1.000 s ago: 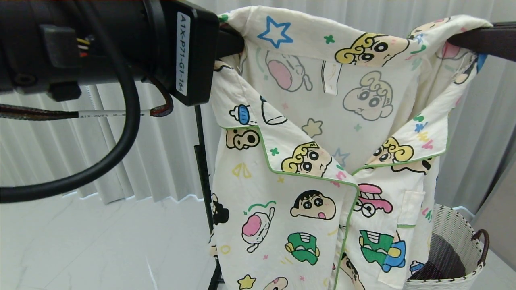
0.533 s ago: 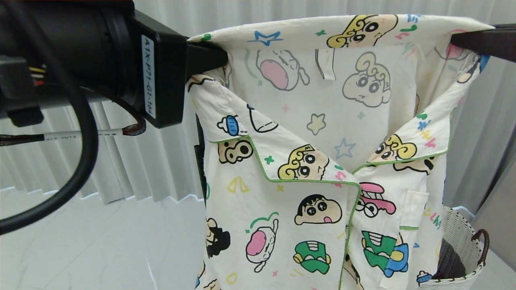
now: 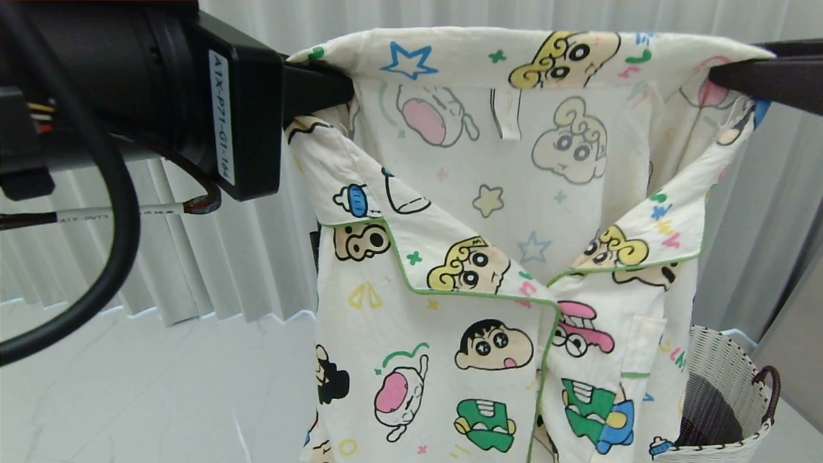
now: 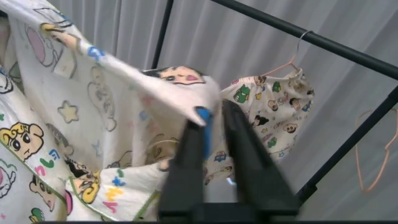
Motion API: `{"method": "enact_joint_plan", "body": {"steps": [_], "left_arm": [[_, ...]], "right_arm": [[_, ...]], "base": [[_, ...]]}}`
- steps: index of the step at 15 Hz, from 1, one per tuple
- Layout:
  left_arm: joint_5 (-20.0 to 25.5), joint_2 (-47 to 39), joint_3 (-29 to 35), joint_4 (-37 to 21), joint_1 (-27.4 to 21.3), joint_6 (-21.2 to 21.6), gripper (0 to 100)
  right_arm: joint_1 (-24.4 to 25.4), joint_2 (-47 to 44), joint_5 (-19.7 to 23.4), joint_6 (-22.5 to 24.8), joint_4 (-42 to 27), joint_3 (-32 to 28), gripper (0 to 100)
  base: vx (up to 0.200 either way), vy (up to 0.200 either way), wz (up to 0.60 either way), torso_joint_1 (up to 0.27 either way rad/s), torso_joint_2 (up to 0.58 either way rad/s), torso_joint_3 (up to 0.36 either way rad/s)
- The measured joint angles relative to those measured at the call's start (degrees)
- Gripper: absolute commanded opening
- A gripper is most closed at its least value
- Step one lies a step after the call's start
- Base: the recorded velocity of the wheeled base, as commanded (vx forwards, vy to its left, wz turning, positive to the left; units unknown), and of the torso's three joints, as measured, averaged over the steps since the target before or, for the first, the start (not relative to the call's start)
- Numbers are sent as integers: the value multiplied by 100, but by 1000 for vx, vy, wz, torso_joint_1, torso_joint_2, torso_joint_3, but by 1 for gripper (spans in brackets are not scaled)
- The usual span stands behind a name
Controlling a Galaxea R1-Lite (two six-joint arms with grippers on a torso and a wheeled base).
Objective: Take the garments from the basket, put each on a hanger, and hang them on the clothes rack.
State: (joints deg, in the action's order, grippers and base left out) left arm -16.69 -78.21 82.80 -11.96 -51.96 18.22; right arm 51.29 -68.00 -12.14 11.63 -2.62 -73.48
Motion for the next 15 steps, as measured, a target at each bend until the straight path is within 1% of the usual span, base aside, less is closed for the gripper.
{"method": "enact_joint_plan", "body": {"steps": [2,5,7,10,11,12,14,15], "left_arm": [[-57,-45,0,4,4,-2,0],[-499,-188,0,33,96,-2,0],[-811,-354,0,315,246,-22,0],[-964,-524,-16,501,325,-6,0],[-978,-541,-17,501,340,5,0],[-1035,-524,-37,499,425,11,0],[-1119,-401,-227,499,701,16,0],[-1120,-284,-477,501,911,17,0]], "right_arm": [[15,98,29,9,-20,212,100],[111,404,108,11,-28,728,100],[160,668,167,9,-46,1048,100],[59,953,115,2,-60,1357,100],[-148,1001,76,0,-107,1407,100],[-571,1036,22,5,-255,1440,100],[-1709,1067,-44,77,-670,1477,100],[-2405,1070,-63,180,-859,1510,100]], "base": [[0,0,0,0,0,0],[0,0,0,0,0,0],[0,0,0,0,0,0],[0,0,0,0,0,0],[0,0,0,0,0,0],[0,0,0,0,0,0],[0,0,0,0,0,0],[0,0,0,0,0,0]]}}
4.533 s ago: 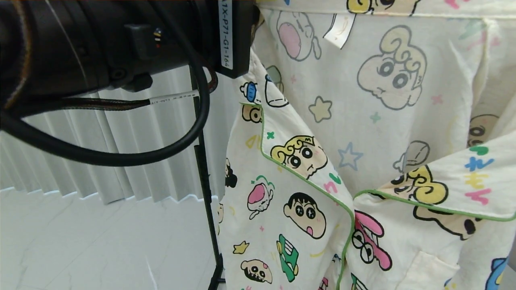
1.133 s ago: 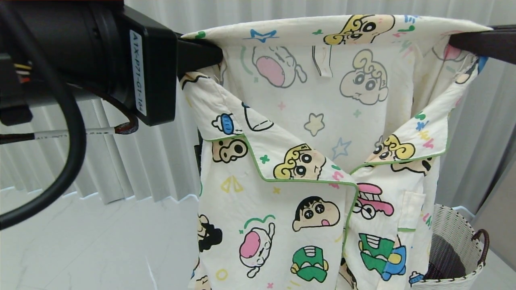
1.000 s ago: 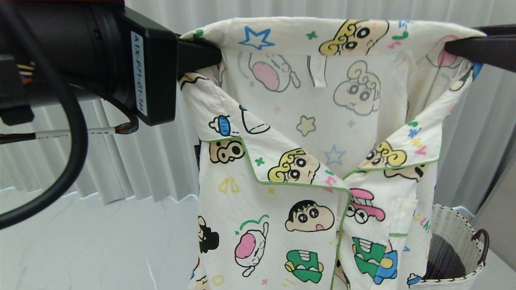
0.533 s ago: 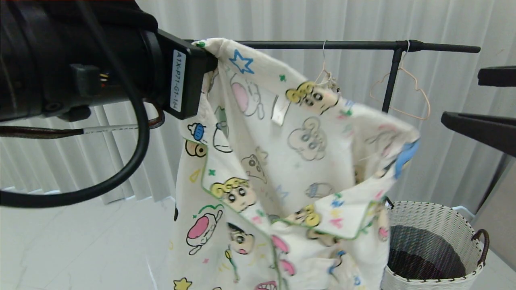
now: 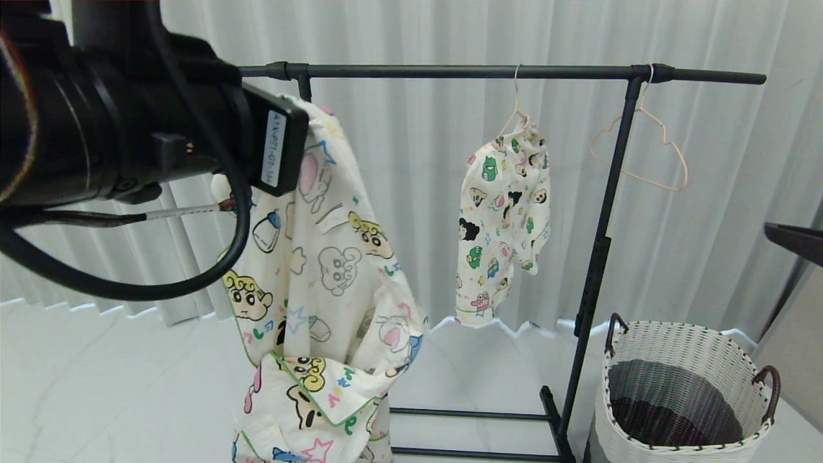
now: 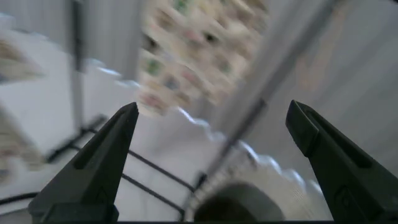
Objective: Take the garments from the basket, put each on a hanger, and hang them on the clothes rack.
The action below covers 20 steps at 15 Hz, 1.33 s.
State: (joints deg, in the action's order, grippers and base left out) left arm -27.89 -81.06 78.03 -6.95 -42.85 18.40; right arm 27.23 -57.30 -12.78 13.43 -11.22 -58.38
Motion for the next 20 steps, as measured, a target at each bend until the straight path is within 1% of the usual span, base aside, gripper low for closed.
{"method": "enact_joint_plan", "body": {"steps": [1,3,4,5,7,8,10,12,14,16,18,20], "left_arm": [[1,151,-306,9,206,-6,0],[17,435,-926,116,512,-39,0],[30,571,-1290,307,641,-50,0],[34,669,-1610,550,735,-56,0],[37,837,-2231,1190,886,-33,0],[39,898,-2465,1419,929,-12,0],[110,981,-2642,1485,964,-15,0],[419,1047,-2686,1480,975,-20,0],[705,1115,-2693,1485,964,-9,0],[736,1165,-2695,1486,958,-6,0],[747,1190,-2697,1480,958,-9,0],[769,1204,-2679,1491,951,-11,0]], "right_arm": [[-666,-4,-17,148,-127,65,100],[-1637,-20,-35,427,-165,286,100],[-1916,-28,-44,501,-63,444,100],[-2054,-34,-49,521,2,561,100],[-2178,-44,-55,536,227,797,100],[-2197,-48,-57,542,400,911,100],[-2211,-67,-68,523,449,1012,100],[-2216,-78,-68,496,433,1056,100],[-2216,-102,-60,389,438,1059,100],[-2216,-124,-30,249,435,1067,100],[-2216,-163,5,17,438,1067,100],[-2216,-212,38,-115,466,1037,100]], "base": [[0,0,0,0,0,0],[0,0,0,0,0,0],[0,0,0,0,0,0],[0,0,0,0,0,0],[0,0,0,0,0,0],[0,0,0,0,0,0],[0,0,0,0,0,0],[0,0,0,57,-96,-45],[0,0,0,178,-364,-195],[0,0,0,207,-425,-220],[0,0,0,88,-452,-229],[0,0,0,149,-486,-224]]}}
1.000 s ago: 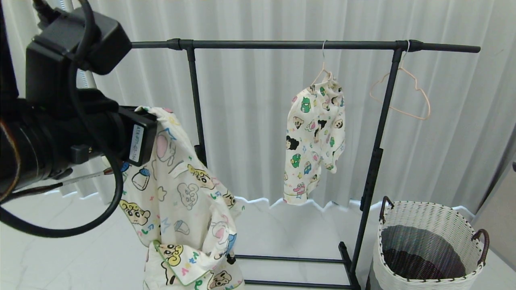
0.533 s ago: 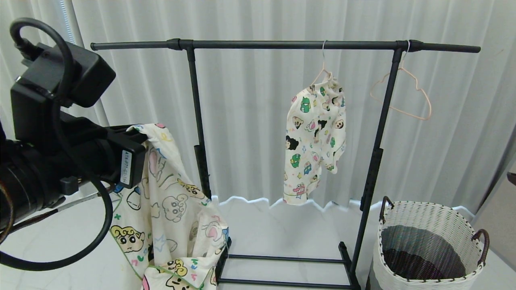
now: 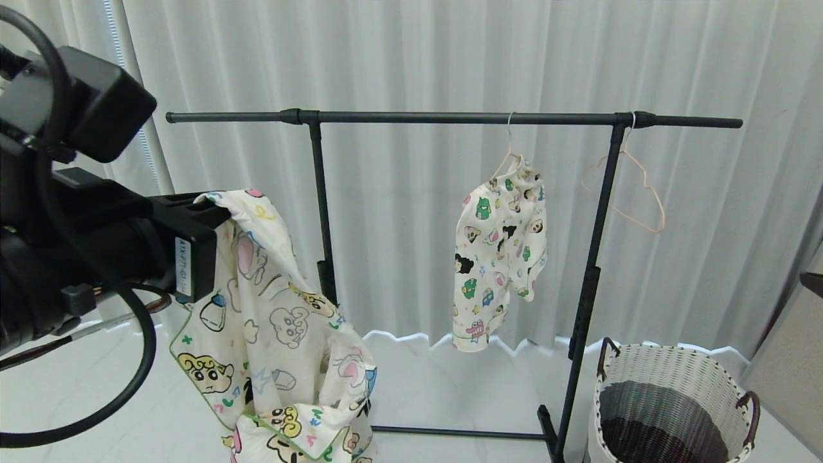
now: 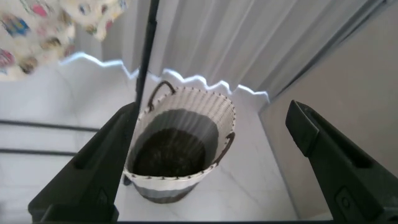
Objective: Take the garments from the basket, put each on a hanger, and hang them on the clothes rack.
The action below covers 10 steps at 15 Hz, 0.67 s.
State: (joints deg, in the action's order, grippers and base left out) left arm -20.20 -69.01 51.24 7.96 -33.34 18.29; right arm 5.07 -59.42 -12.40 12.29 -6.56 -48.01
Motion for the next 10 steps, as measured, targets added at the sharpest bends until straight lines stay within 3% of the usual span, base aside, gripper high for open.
{"method": "enact_joint_plan", "body": {"steps": [3,10], "left_arm": [[99,13,28,-16,7,13,0],[110,0,138,0,2,16,0]], "right_arm": [[-1,-54,80,-30,0,-1,100],[0,-94,88,-24,21,-9,100]], "base": [[0,0,0,362,-476,-250],[0,0,0,265,-507,-253]]}}
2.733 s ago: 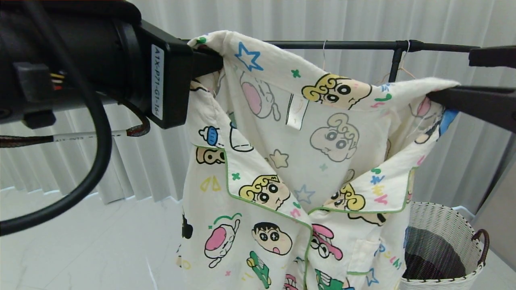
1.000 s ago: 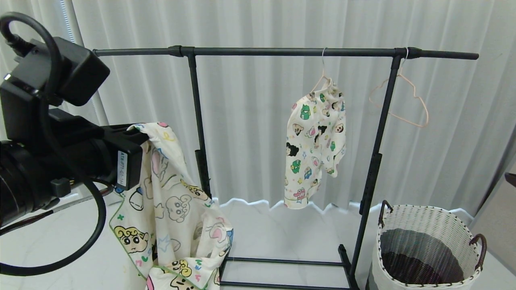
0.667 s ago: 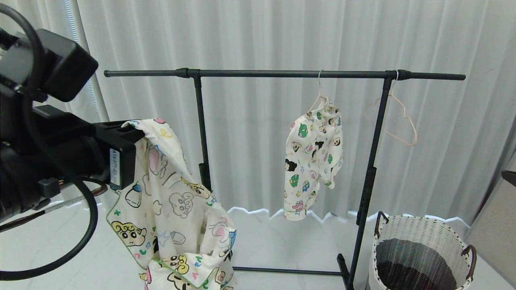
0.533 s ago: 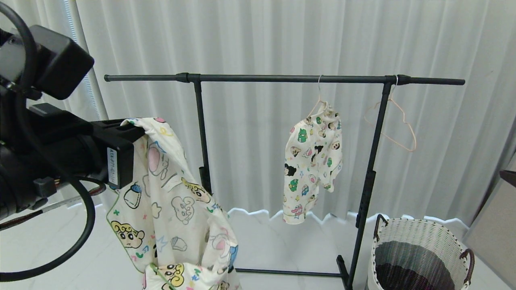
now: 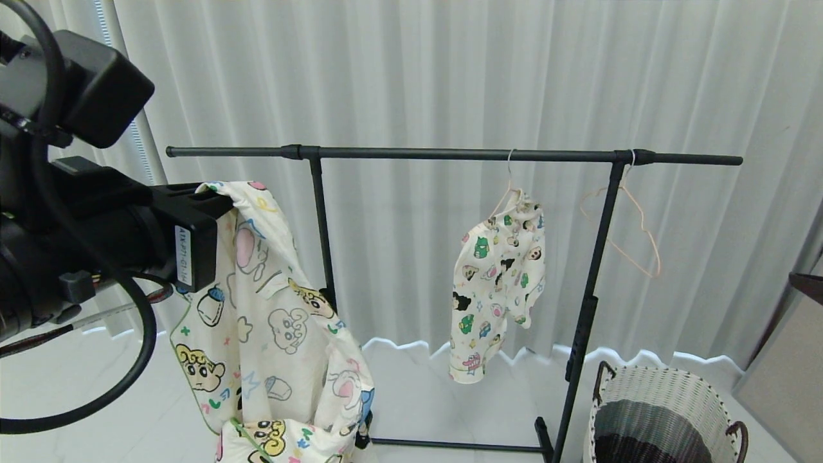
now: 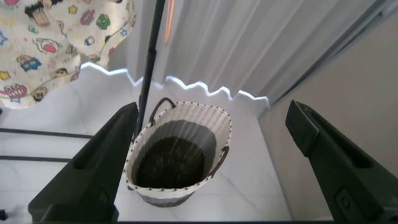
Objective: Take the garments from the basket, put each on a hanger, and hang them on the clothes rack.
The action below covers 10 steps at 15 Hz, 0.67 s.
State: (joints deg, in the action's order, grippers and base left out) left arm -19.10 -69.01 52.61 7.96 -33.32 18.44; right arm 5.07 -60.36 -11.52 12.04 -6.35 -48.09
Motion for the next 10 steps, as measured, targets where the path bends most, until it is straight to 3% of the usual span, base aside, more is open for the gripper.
{"method": "enact_joint_plan", "body": {"steps": [3,5,10], "left_arm": [[-9,2,11,2,0,0,0],[-11,0,41,-5,0,2,0],[-22,-17,68,-17,5,2,0]], "right_arm": [[0,-9,2,2,168,20,100],[0,-33,0,0,208,35,100],[0,-177,-7,-1,395,39,100]], "base": [[0,0,0,274,-535,-266],[200,0,0,146,-283,-137],[200,0,0,31,-39,-24]]}}
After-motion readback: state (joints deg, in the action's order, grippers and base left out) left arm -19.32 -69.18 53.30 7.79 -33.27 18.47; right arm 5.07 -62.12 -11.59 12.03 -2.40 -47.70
